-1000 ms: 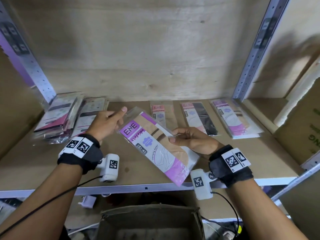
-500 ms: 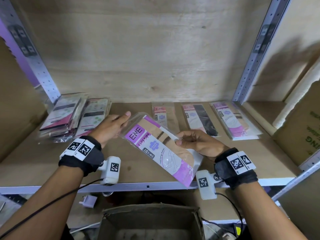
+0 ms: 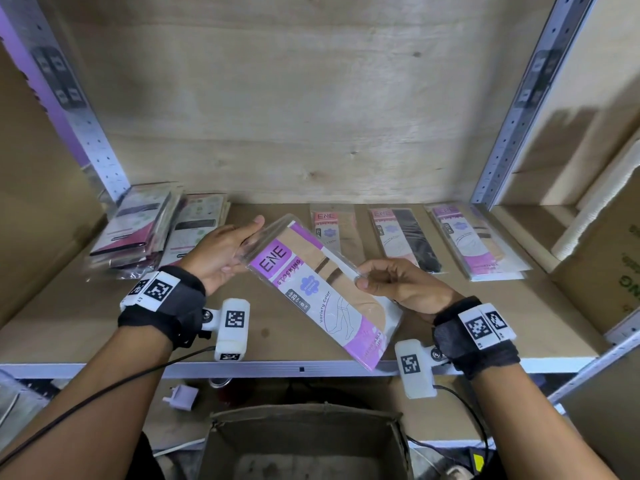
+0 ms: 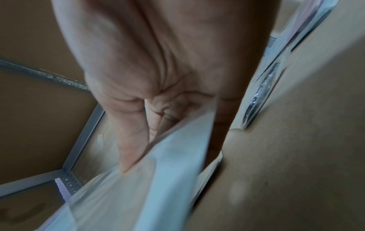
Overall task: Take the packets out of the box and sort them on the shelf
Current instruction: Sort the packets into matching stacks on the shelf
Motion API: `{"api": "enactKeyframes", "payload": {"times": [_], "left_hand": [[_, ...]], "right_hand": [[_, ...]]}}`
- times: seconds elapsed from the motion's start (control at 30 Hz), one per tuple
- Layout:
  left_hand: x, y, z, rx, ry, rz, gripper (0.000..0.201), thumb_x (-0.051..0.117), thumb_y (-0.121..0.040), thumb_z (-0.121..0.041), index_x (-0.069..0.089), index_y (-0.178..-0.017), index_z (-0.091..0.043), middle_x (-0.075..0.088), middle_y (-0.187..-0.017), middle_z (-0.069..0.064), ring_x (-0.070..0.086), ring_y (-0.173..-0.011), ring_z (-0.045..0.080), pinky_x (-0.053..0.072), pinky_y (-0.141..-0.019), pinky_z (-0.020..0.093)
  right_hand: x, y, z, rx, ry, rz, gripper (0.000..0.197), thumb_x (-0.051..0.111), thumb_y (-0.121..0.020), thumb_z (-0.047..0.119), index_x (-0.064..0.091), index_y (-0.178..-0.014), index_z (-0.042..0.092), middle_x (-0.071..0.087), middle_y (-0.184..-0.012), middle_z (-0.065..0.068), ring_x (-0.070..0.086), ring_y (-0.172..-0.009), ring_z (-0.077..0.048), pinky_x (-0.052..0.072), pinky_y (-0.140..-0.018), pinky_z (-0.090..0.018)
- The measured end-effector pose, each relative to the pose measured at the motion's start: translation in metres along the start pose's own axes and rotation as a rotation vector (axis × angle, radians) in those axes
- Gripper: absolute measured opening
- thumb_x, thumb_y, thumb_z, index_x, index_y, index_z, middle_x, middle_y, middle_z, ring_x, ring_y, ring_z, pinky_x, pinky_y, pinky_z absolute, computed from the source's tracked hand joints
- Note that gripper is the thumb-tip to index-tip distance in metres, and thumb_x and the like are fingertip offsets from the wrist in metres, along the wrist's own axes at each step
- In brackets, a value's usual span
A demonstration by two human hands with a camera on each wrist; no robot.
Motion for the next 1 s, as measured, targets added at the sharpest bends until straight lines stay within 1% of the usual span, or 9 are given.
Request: {"api": "enactKeyframes", "payload": {"times": [0.17,0.33,0.43,0.57,0.67,0.8,0.87,0.93,1.0], "left_hand": [[0.014,-0.001,-0.006,0.021,0.177,0.03,0.036,0.062,-0.089,-0.043,0.069,-0.096,-0.009,0.049,-0.045,-0.008,0.034,-0.032,0.003,0.017,-0.035,0.017],[0.03,-0.008,-0.011,0.084,0.278,-0.095,0.043,0.052,-0.097,-0.051,0.062,-0.072,-0.018,0.054,-0.062,-0.001,0.046,-0.046,0.008,0.03,-0.04,0.016],[0.052,-0.011,-0.01,0.059,0.374,-0.124,0.056,0.04,-0.096,-0.063,0.069,-0.096,-0.015,0.071,-0.086,0.004,0.061,-0.066,0.014,0.049,-0.058,0.021],[0.123,-0.008,0.007,-0.036,0.146,0.087,0.061,0.052,-0.088,-0.066,0.069,-0.117,-0.014,0.076,-0.106,0.007,0.073,-0.092,0.025,0.061,-0.081,0.034],[0.183,-0.001,0.02,-0.016,-0.048,0.284,0.038,0.068,-0.088,-0.043,0.07,-0.117,-0.018,0.076,-0.11,0.006,0.073,-0.098,0.026,0.061,-0.081,0.031],[0.211,-0.019,0.02,0.048,-0.122,0.238,0.025,0.069,-0.091,-0.016,0.071,-0.116,-0.01,0.076,-0.112,0.006,0.073,-0.098,0.022,0.061,-0.083,0.033],[0.217,-0.032,0.015,0.063,-0.1,0.194,0.025,0.069,-0.091,-0.014,0.071,-0.116,-0.009,0.076,-0.111,0.007,0.073,-0.095,0.019,0.061,-0.076,0.027],[0.224,-0.045,0.01,0.073,-0.089,0.156,0.026,0.069,-0.092,-0.013,0.07,-0.117,-0.006,0.075,-0.11,0.011,0.072,-0.09,0.023,0.06,-0.071,0.026],[0.235,-0.059,0.007,0.07,-0.094,0.137,0.027,0.07,-0.091,-0.011,0.068,-0.117,-0.003,0.075,-0.108,0.015,0.073,-0.086,0.024,0.059,-0.068,0.028]], "right_hand": [[-0.005,0.001,-0.004,-0.002,-0.054,-0.007,0.012,0.057,-0.095,0.001,0.064,-0.104,-0.003,0.063,-0.101,-0.016,0.056,-0.098,-0.024,0.041,-0.097,-0.031],[-0.03,0.013,-0.002,-0.024,-0.109,-0.082,0.01,0.058,-0.094,-0.001,0.065,-0.1,0.001,0.068,-0.092,-0.001,0.06,-0.092,-0.013,0.045,-0.091,-0.021],[-0.06,0.023,-0.007,-0.008,-0.211,-0.227,0.02,0.059,-0.093,0.0,0.062,-0.11,-0.01,0.065,-0.101,-0.013,0.058,-0.098,-0.022,0.043,-0.095,-0.029],[-0.101,0.035,-0.014,-0.006,-0.319,-0.42,0.02,0.06,-0.093,0.003,0.062,-0.11,-0.008,0.06,-0.1,-0.016,0.053,-0.092,-0.026,0.043,-0.088,-0.029],[-0.116,0.039,-0.021,0.009,-0.328,-0.508,0.024,0.063,-0.093,0.005,0.062,-0.112,-0.01,0.057,-0.102,-0.021,0.05,-0.093,-0.031,0.041,-0.093,-0.045],[-0.134,0.044,-0.029,0.051,-0.272,-0.563,0.02,0.07,-0.09,0.012,0.068,-0.105,0.0,0.067,-0.106,-0.018,0.062,-0.099,-0.028,0.043,-0.106,-0.051],[-0.147,0.049,-0.031,0.062,-0.161,-0.547,0.013,0.073,-0.088,0.02,0.071,-0.101,0.018,0.07,-0.097,-0.003,0.066,-0.094,-0.016,0.052,-0.094,-0.032],[-0.16,0.057,-0.032,0.091,-0.054,-0.524,0.02,0.075,-0.086,0.022,0.069,-0.099,0.035,0.063,-0.083,0.008,0.062,-0.074,0.001,0.048,-0.07,-0.012],[-0.173,0.066,-0.038,0.118,-0.054,-0.526,0.035,0.074,-0.085,0.014,0.066,-0.107,0.039,0.061,-0.079,0.009,0.058,-0.06,0.001,0.046,-0.059,-0.014]]}}
Point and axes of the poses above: each hand's wrist, its own y-axis away from the middle knuckle, its own x-axis out of the palm, z = x × y, the point moved 10 cm from there along -y, towards the middle knuckle
